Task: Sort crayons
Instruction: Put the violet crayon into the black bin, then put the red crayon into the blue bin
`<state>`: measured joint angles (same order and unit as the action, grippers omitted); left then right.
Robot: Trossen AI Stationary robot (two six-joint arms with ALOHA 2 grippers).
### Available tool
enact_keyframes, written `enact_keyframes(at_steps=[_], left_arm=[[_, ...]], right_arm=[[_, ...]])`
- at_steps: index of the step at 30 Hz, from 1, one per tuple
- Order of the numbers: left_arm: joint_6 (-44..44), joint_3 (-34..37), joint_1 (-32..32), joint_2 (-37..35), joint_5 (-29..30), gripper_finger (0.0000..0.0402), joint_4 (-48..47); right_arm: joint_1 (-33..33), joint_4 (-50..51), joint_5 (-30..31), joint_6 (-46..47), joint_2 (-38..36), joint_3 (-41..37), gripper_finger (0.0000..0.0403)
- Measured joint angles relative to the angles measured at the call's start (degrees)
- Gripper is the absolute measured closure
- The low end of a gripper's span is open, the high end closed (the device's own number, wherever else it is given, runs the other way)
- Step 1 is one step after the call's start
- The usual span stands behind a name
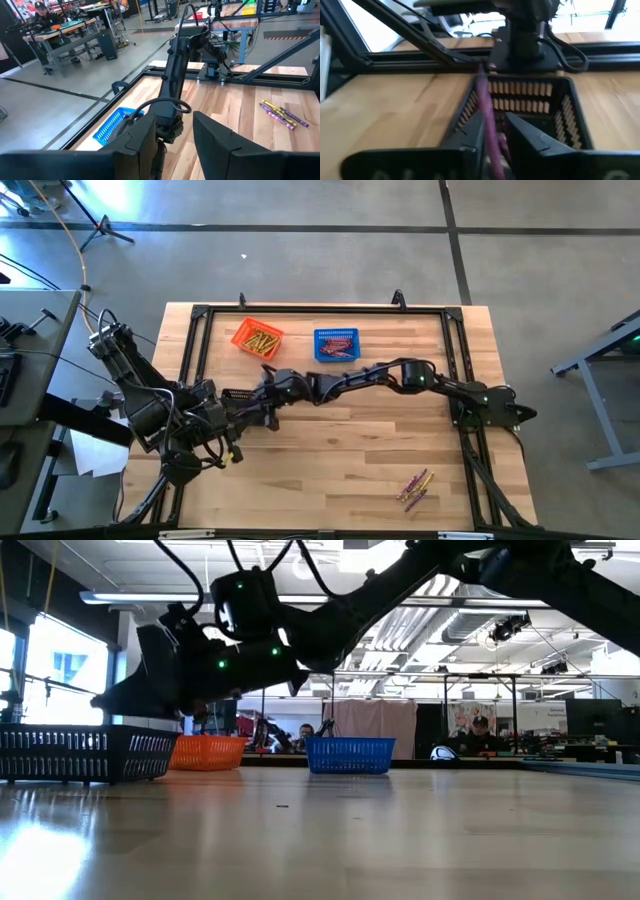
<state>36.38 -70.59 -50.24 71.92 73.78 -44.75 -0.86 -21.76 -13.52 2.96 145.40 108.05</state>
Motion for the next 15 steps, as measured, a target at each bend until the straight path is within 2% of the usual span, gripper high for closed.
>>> enact_keyframes(at_steps=[4,7,12,15], left_arm=[[0.00,0.00,0.00,0.00,-0.85,0.0284,0.01],[0.03,0.00,0.00,0.00,-2.05,0.0284,0.00],[0.03,0.00,0.00,0.02,-3.15,0.0284,0.02],[0.03,0.00,0.00,0.02,-3.95,0.0284,-0.01]], right_arm=[[-0.70,2.02,-0.94,1.68,-0.51,0.00,0.0298],[-1.56,7.45,-5.97,4.76,-3.18,0.00,0.0278],[-3.43,25.04,-16.96,0.70,-10.43,-0.02,0.0275],[-3.92,41.24,-19.53,-6.12,-14.89,-0.09,0.0279]])
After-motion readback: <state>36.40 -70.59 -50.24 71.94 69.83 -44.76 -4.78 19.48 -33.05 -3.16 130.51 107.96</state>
